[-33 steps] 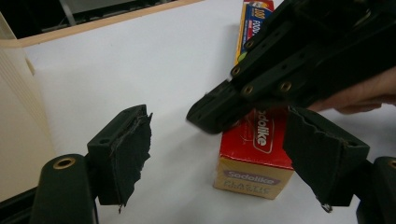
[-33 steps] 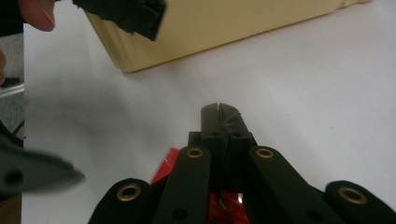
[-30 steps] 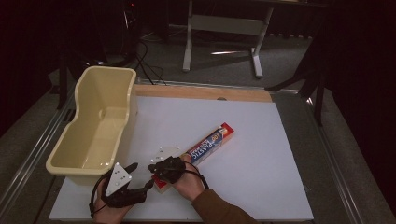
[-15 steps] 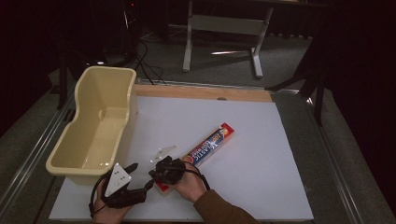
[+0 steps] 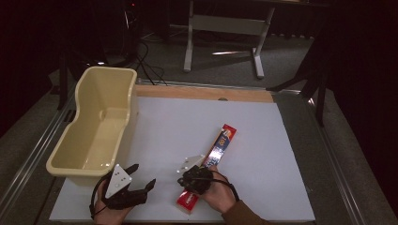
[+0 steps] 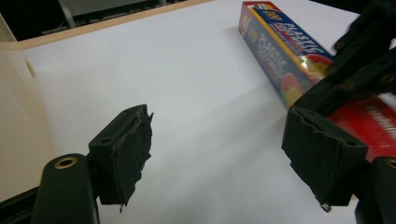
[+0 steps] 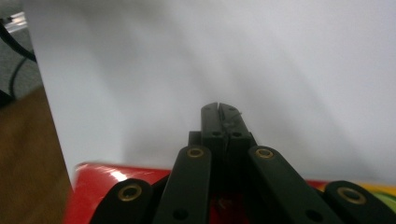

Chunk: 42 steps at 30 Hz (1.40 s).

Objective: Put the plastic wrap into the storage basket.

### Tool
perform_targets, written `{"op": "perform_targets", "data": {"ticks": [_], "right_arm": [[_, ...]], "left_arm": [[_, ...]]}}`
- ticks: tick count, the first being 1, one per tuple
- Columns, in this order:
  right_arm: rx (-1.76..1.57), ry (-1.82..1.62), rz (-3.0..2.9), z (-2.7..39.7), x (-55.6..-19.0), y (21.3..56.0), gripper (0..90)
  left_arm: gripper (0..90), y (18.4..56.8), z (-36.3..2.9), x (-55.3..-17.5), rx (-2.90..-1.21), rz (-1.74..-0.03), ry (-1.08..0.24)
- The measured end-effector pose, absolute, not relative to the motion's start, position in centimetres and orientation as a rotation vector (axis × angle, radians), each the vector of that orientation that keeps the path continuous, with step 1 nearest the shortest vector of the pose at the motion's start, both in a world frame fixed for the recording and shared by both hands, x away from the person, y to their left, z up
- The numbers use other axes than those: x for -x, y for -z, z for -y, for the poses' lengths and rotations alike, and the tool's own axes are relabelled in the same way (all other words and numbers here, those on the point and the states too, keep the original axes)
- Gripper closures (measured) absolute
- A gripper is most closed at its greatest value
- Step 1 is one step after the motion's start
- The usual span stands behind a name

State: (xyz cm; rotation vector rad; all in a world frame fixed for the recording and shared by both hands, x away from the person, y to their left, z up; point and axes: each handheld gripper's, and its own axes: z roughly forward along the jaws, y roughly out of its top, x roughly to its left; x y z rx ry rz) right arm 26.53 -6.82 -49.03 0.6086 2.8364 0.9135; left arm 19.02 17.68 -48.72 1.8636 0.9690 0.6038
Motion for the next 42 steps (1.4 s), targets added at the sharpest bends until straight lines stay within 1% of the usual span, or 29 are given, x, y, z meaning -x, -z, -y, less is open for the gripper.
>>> {"op": "perform_targets", "data": {"ticks": [1, 6, 10, 11, 13, 15, 17, 18, 19, 21, 24, 29, 33, 38, 42], "right_arm": [[-0.629, -0.893, -2.825, 8.3, -26.4, 49.0, 90.0], [-0.627, -0.787, -2.776, 11.0, -25.9, 48.9, 90.0], [-0.706, -0.838, -2.783, 13.3, -26.0, 49.0, 90.0], [-0.718, -0.873, -2.781, 13.8, -26.1, 49.0, 88.2], [-0.727, -0.979, -2.74, 14.7, -26.0, 48.9, 66.0], [-0.792, -1.033, -2.636, 15.4, -26.0, 48.4, 51.1], [-0.904, -1.077, -2.532, 16.3, -26.4, 48.0, 45.1], [-0.968, -1.084, -2.49, 16.7, -26.7, 47.8, 40.6], [-1.007, -1.078, -2.449, 17.0, -27.1, 47.7, 33.6], [-1.107, -1.057, -2.369, 17.6, -27.8, 47.8, 23.0], [-1.195, -0.991, -2.28, 17.9, -29.0, 48.1, 10.4], [-1.312, -0.873, -2.207, 17.4, -30.1, 49.2, 8.4], [-1.363, -0.822, -2.209, 16.6, -30.2, 50.0, 7.7], [-1.462, -0.785, -2.228, 16.3, -30.1, 50.4, 7.8], [-1.509, -0.784, -2.287, 16.6, -30.8, 50.5, 7.9]], "left_arm": [[23.8, 48.7, -17.7, -19.0, -1.863, -0.969, -0.604], [23.8, 48.7, -17.7, -19.0, -1.862, -0.971, -0.604], [23.8, 48.7, -17.6, -19.0, -1.862, -0.971, -0.604], [23.8, 48.7, -17.6, -19.0, -1.863, -0.971, -0.605], [23.8, 48.8, -17.6, -19.0, -1.861, -0.974, -0.606], [23.8, 48.8, -17.6, -19.0, -1.863, -0.974, -0.606], [23.8, 48.8, -17.6, -19.0, -1.866, -0.973, -0.607], [23.8, 48.8, -17.6, -19.0, -1.868, -0.973, -0.607], [23.7, 48.8, -17.6, -19.0, -1.868, -0.973, -0.606], [23.8, 48.8, -17.6, -19.0, -1.868, -0.974, -0.606], [23.7, 48.8, -17.6, -19.1, -1.87, -0.972, -0.606], [23.8, 48.8, -17.5, -19.1, -1.872, -0.972, -0.604], [23.8, 48.8, -17.5, -19.1, -1.873, -0.971, -0.604], [24.3, 48.8, -17.5, -19.0, -1.874, -0.969, -0.6], [24.4, 48.8, -17.6, -19.0, -1.874, -0.969, -0.601]]}}
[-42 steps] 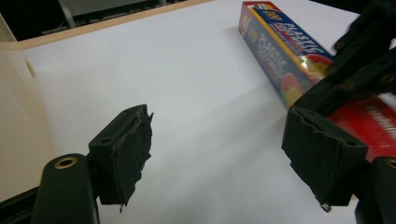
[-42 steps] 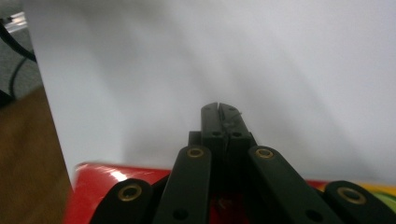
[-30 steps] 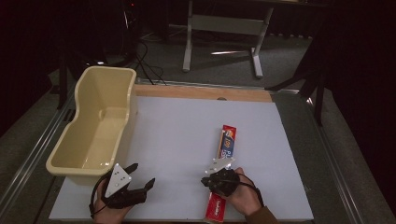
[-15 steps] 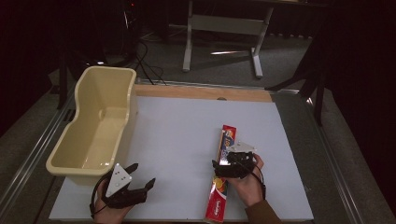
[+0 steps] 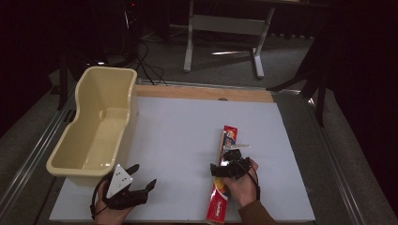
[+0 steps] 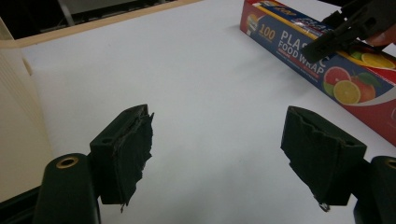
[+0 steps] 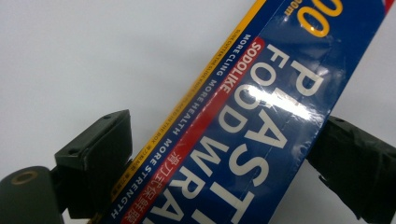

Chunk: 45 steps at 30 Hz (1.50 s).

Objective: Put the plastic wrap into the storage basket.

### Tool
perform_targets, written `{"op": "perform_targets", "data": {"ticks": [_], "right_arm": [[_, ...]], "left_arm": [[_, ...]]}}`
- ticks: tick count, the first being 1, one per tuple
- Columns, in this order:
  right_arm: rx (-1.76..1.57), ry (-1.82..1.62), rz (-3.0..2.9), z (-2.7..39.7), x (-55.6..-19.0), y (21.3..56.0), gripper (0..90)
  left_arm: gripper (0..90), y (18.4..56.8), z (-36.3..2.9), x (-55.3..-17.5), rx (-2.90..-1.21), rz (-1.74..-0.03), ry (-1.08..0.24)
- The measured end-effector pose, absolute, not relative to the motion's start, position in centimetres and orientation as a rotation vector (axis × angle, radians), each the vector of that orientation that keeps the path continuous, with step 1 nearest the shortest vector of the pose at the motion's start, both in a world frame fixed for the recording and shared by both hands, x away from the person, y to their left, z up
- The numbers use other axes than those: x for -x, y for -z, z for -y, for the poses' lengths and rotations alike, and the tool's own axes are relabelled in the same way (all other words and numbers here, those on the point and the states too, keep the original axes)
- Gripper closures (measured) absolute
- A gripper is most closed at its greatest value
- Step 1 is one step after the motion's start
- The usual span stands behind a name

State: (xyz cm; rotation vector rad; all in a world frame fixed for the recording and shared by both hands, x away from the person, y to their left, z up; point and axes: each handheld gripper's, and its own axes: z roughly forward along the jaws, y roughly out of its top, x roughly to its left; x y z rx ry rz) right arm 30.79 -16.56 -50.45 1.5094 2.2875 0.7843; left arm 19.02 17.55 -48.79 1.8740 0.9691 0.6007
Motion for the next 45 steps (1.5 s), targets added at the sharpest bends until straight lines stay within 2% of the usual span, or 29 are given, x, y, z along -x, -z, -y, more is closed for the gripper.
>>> {"op": "perform_targets", "data": {"ticks": [16, 23, 29, 33, 35, 37, 40, 45], "right_arm": [[-1.301, -0.632, -2.518, 20.1, -33.2, 49.3, 16.8], [-1.153, -0.533, -2.584, 23.1, -33.7, 48.6, 25.9], [-1.28, -0.603, -2.602, 25.6, -34.3, 48.7, 32.0], [-1.359, -0.595, -2.581, 25.3, -34.4, 48.8, 32.1], [-1.438, -0.601, -2.55, 25.2, -34.7, 48.7, 27.7], [-1.489, -0.578, -2.542, 25.0, -35.1, 48.6, 27.9], [-1.516, -0.523, -2.552, 24.5, -35.5, 48.5, 34.0], [-1.501, -0.377, -2.58, 23.6, -36.0, 48.5, 36.1]], "left_arm": [[24.7, 48.8, -17.5, -19.0, -1.876, -0.968, -0.599], [25.0, 48.9, -17.4, -19.0, -1.879, -0.97, -0.599], [25.0, 48.9, -17.3, -19.1, -1.885, -0.969, -0.597], [25.0, 49.0, -17.2, -19.2, -1.888, -0.969, -0.595], [25.0, 49.0, -17.2, -19.2, -1.89, -0.964, -0.592], [25.0, 49.0, -17.2, -19.2, -1.889, -0.962, -0.59], [25.3, 48.9, -17.3, -19.1, -1.883, -0.961, -0.595], [25.6, 48.9, -17.4, -19.1, -1.878, -0.958, -0.594]]}}
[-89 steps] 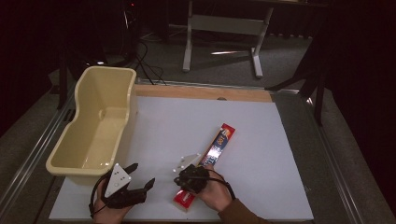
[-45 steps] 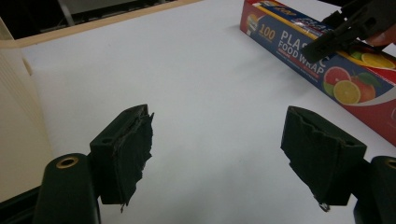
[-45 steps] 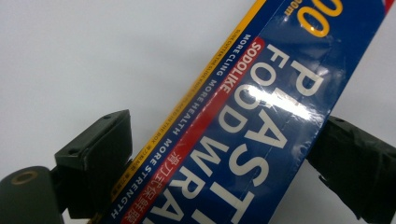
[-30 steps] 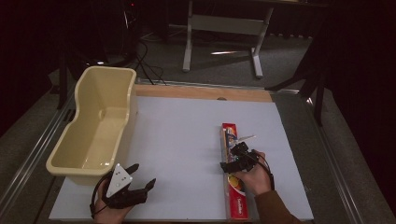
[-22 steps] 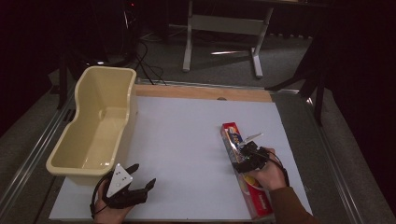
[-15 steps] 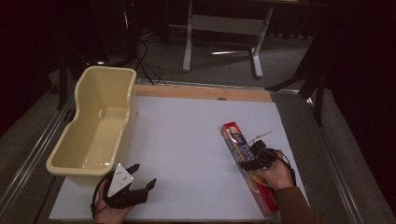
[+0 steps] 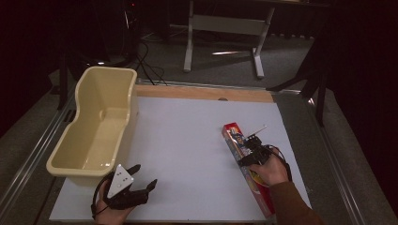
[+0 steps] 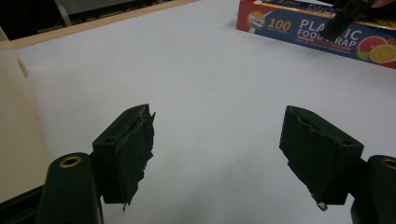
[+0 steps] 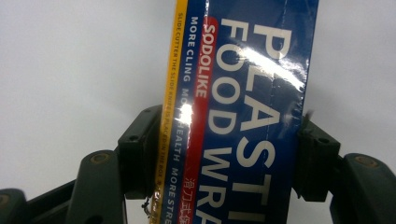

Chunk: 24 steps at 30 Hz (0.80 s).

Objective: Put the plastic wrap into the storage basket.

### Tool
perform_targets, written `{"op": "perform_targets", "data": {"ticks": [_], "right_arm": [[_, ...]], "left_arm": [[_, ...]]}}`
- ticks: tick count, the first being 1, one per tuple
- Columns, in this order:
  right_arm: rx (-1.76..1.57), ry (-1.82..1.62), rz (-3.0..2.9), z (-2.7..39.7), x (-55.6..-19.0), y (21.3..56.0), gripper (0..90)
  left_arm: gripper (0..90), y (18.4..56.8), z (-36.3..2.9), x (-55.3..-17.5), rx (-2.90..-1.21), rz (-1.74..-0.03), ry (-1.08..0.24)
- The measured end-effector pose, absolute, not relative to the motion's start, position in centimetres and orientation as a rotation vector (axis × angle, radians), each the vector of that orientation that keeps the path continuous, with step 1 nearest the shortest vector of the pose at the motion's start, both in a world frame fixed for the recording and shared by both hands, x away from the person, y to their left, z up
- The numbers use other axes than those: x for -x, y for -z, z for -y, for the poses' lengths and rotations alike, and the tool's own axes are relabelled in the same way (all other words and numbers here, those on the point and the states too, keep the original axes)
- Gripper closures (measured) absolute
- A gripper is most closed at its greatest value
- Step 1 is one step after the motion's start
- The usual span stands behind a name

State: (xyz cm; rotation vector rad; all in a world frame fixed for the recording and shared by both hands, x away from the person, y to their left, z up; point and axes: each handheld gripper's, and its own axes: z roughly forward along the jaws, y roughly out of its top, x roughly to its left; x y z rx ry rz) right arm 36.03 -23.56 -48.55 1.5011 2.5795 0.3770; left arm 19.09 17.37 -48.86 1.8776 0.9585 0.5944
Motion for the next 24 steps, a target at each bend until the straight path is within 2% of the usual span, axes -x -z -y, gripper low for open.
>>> {"op": "perform_targets", "data": {"ticks": [11, 16, 24], "right_arm": [[-1.643, -0.201, -2.632, 23.2, -37.1, 49.4, 33.6], [-1.712, -0.192, -2.579, 23.1, -37.1, 49.6, 38.8], [-1.768, -0.208, -2.617, 23.0, -37.4, 49.3, 40.7]], "left_arm": [[25.6, 48.9, -17.4, -19.1, -1.879, -0.96, -0.595], [25.6, 48.9, -17.4, -19.1, -1.879, -0.961, -0.595], [25.6, 48.9, -17.4, -19.1, -1.877, -0.963, -0.598]]}}
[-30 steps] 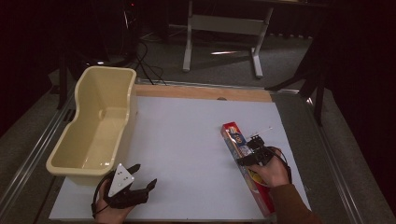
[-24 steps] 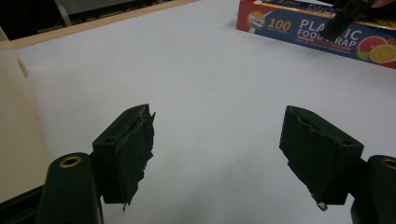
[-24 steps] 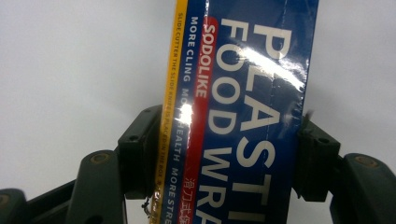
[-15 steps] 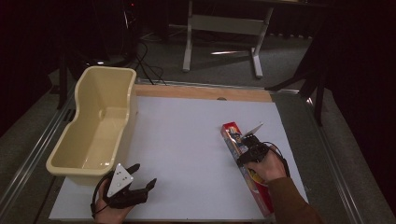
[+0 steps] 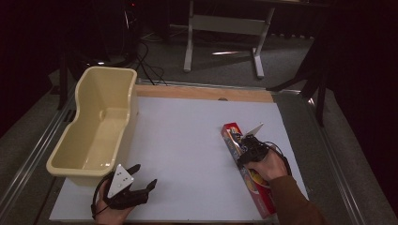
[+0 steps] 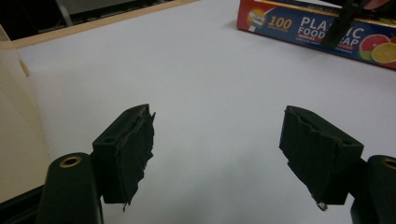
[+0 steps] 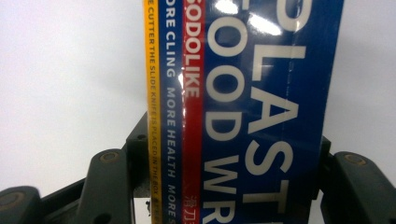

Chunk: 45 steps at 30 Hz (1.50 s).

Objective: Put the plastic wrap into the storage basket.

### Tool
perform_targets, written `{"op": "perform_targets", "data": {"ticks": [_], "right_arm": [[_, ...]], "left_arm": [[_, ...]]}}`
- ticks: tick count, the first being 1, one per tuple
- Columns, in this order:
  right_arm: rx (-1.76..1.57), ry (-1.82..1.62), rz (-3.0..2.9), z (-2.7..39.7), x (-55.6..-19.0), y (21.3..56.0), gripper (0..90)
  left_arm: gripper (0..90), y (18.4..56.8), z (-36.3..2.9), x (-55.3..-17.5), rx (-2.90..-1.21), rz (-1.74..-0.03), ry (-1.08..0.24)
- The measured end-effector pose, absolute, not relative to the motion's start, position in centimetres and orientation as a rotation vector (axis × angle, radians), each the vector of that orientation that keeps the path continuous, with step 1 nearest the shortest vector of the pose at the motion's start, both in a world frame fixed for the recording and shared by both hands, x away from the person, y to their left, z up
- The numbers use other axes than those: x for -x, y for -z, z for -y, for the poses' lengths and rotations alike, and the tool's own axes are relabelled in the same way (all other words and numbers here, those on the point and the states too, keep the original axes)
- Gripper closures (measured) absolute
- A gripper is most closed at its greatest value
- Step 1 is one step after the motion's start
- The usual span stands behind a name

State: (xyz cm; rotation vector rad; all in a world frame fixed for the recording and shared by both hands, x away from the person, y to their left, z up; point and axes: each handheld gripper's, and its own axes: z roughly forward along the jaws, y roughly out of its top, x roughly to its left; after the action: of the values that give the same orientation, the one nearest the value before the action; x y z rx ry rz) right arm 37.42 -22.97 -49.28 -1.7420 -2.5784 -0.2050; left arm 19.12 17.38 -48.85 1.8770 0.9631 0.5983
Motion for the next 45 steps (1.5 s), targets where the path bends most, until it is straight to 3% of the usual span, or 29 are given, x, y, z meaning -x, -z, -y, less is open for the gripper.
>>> {"op": "perform_targets", "data": {"ticks": [8, 22, 45], "right_arm": [[1.692, 0.431, 2.471, 22.7, -37.2, 48.2, 40.7], [1.544, 0.731, 2.435, 17.9, -36.9, 43.9, 40.7], [1.427, 0.921, 2.403, 10.8, -38.4, 38.3, 40.8]], "left_arm": [[25.9, 48.8, -17.4, -19.1, -1.876, -0.964, -0.6], [25.8, 48.8, -17.4, -19.1, -1.874, -0.96, -0.6], [24.0, 48.9, -17.2, -19.1, -1.878, -0.95, -0.609]]}}
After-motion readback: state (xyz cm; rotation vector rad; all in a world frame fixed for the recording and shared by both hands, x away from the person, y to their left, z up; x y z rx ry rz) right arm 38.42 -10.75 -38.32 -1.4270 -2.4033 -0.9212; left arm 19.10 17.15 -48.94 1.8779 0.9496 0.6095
